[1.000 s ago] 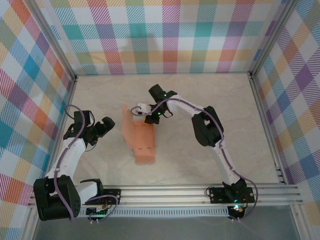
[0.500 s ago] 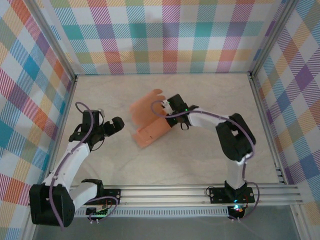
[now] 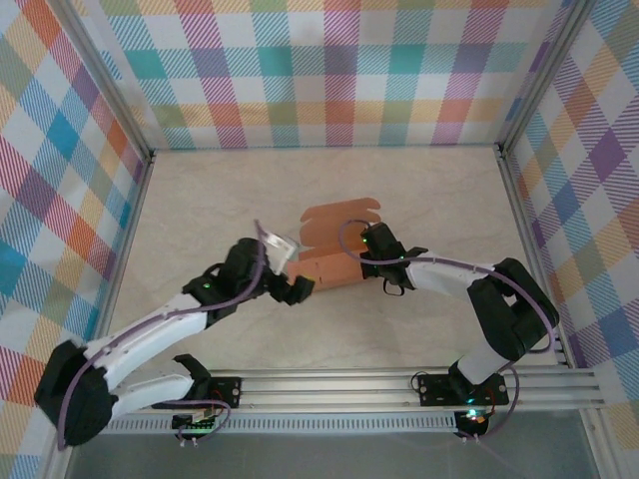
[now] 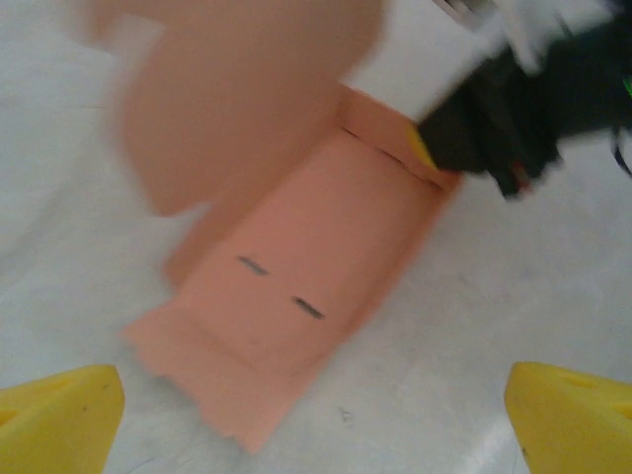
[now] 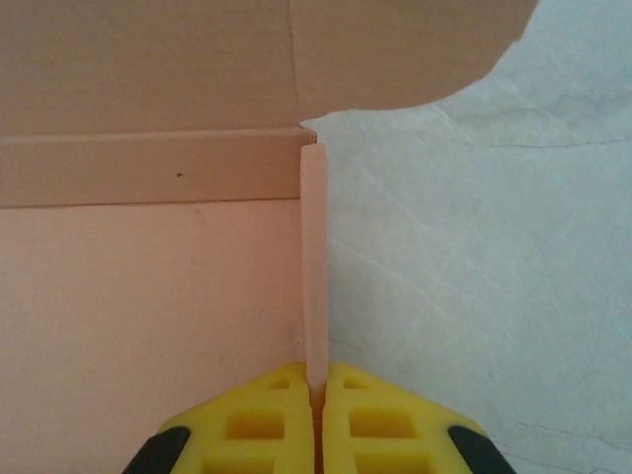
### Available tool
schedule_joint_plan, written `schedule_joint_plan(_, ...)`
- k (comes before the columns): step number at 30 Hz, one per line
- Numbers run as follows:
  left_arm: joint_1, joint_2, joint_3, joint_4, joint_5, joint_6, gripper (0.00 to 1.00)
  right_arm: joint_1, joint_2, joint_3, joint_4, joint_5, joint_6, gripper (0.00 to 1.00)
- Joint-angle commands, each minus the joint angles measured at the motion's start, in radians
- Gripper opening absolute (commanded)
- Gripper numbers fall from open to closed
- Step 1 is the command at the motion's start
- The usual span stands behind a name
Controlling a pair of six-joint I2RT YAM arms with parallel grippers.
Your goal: Fold the paper box
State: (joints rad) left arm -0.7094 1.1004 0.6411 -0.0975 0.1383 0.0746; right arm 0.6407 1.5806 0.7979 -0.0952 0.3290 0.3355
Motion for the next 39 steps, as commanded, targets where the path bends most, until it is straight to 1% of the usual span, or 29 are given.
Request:
schedule_joint_plan(1, -0.050, 0.145, 0.060, 0.029, 0.108, 0.264, 0.91, -0.002, -0.008, -0.022, -0.003, -0.059, 0.004, 0.00)
schedule_joint_plan(2, -0.050, 0.193, 0.088, 0.013, 0.129, 0.296, 0.89, -0.003, -0.008, -0.022, -0.002, -0.072, -0.007, 0.00)
schedule_joint_plan(4, -0.050, 0.286, 0.136, -0.008, 0.149, 0.343, 0.81, -0.006, -0.015, -0.027, -0.002, -0.087, -0.013, 0.00)
schedule_joint_plan(6, -0.050, 0.366, 0.178, -0.016, 0.146, 0.372, 0.69, -0.014, -0.023, -0.035, -0.002, -0.113, -0.010, 0.00)
schedule_joint_plan(7, -0.050, 0.406, 0.194, -0.009, 0.140, 0.377, 0.61, -0.018, -0.029, -0.038, -0.004, -0.122, -0.010, 0.00)
schedule_joint_plan(8, -0.050, 0.438, 0.204, 0.002, 0.141, 0.378, 0.58, -0.019, -0.036, -0.041, -0.006, -0.128, -0.009, 0.00)
schedule_joint_plan(13, -0.049, 0.534, 0.219, 0.080, 0.159, 0.357, 0.57, -0.024, -0.068, -0.057, -0.020, -0.148, -0.012, 0.00)
schedule_joint_plan(16, -0.048, 0.583, 0.235, 0.087, 0.173, 0.352, 0.49, -0.026, -0.076, -0.066, -0.020, -0.164, -0.012, 0.00)
schedule_joint_plan(17, -0.048, 0.598, 0.240, 0.088, 0.182, 0.349, 0.49, -0.026, -0.077, -0.066, -0.022, -0.166, -0.013, 0.00)
schedule_joint_plan(19, -0.048, 0.623, 0.250, 0.090, 0.193, 0.339, 0.40, -0.026, -0.073, -0.067, -0.023, -0.165, -0.016, 0.00)
schedule_joint_plan(24, -0.047, 0.646, 0.250, 0.120, 0.221, 0.302, 0.27, -0.027, -0.058, -0.061, -0.031, -0.163, -0.030, 0.00)
schedule_joint_plan(27, -0.045, 0.658, 0.246, 0.144, 0.246, 0.262, 0.18, -0.027, -0.059, -0.061, -0.033, -0.162, -0.029, 0.01)
schedule_joint_plan(32, -0.018, 0.677, 0.226, 0.196, 0.253, 0.174, 0.06, -0.026, -0.054, -0.063, -0.032, -0.152, -0.030, 0.02)
schedule_joint_plan(37, 0.028, 0.678, 0.213, 0.223, 0.276, 0.096, 0.00, -0.027, -0.045, -0.063, -0.037, -0.139, -0.033, 0.04)
schedule_joint_plan(39, 0.038, 0.686, 0.217, 0.215, 0.292, 0.086, 0.00, -0.027, -0.041, -0.060, -0.039, -0.133, -0.036, 0.05)
